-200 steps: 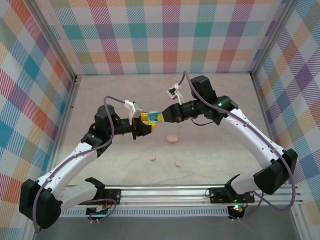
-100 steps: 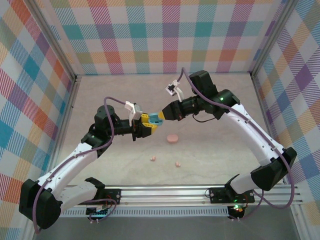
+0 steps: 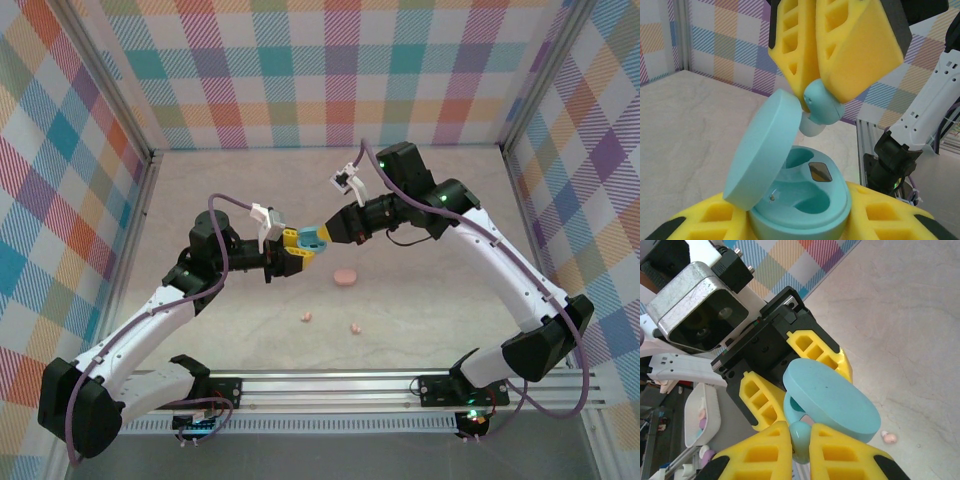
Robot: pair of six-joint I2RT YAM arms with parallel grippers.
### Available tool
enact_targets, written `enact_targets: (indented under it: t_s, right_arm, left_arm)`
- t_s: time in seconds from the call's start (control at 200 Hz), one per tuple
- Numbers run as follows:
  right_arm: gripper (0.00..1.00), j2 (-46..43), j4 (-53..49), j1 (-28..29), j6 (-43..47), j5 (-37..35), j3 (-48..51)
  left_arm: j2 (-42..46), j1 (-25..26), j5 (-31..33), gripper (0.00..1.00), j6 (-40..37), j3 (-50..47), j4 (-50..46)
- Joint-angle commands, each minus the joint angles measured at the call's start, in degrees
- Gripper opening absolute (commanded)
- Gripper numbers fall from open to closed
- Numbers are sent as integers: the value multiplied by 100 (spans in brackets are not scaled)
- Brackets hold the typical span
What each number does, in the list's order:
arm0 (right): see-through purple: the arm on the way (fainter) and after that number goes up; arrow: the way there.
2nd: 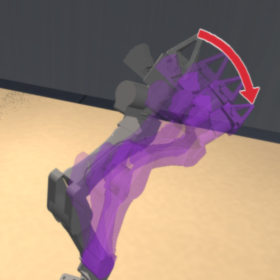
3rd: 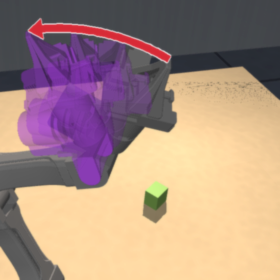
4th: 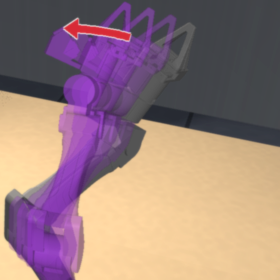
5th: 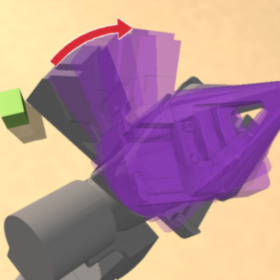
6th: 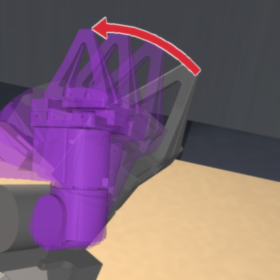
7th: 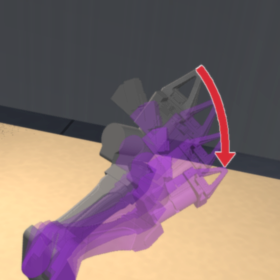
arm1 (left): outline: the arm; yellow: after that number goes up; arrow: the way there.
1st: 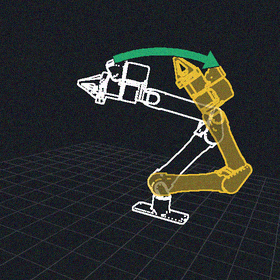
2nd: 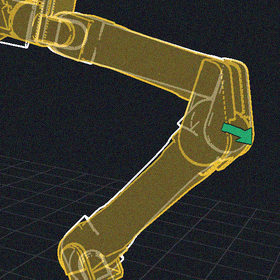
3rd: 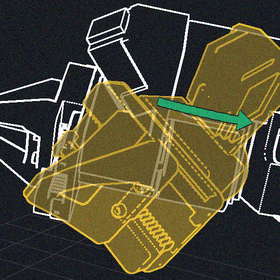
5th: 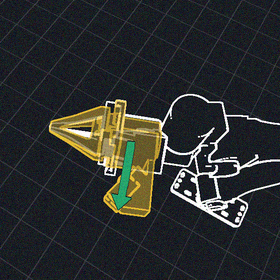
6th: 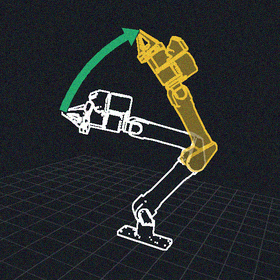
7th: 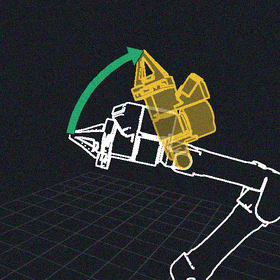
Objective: Insert the wireless bluetooth earbuds into the charging case
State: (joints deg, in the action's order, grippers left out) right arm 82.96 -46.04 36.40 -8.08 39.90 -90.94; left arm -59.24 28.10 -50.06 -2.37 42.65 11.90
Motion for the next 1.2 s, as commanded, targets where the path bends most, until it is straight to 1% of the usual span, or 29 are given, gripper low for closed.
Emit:
enact_targets:
  t_s: [0.0, 0.11, 0.385, 0.665, 0.92, 1.195]
  right_arm:
    - [13, 16, 93, 35, 89, -417, 131]
    - [13, -26, 344, 38, 52, -515, 198]
    - [12, 18, 499, 38, 72, -545, 333]
    - [12, 124, 353, 29, 174, -518, 327]
    - [12, -41, 56, 21, 125, -301, -22]
    - [12, -278, 42, 25, -26, -286, -60]
  left_arm:
    - [-6, 115, -250, 24, -42, 186, 277]
    - [-60, 173, -267, 24, 49, 217, 353]
    - [-73, 223, -258, 24, 170, 246, 425]
    - [-107, 223, -242, 23, 96, 364, 309]
    - [-331, 223, -9, 22, 43, 500, -120]
    - [-504, 223, 161, 22, 222, 558, -118]
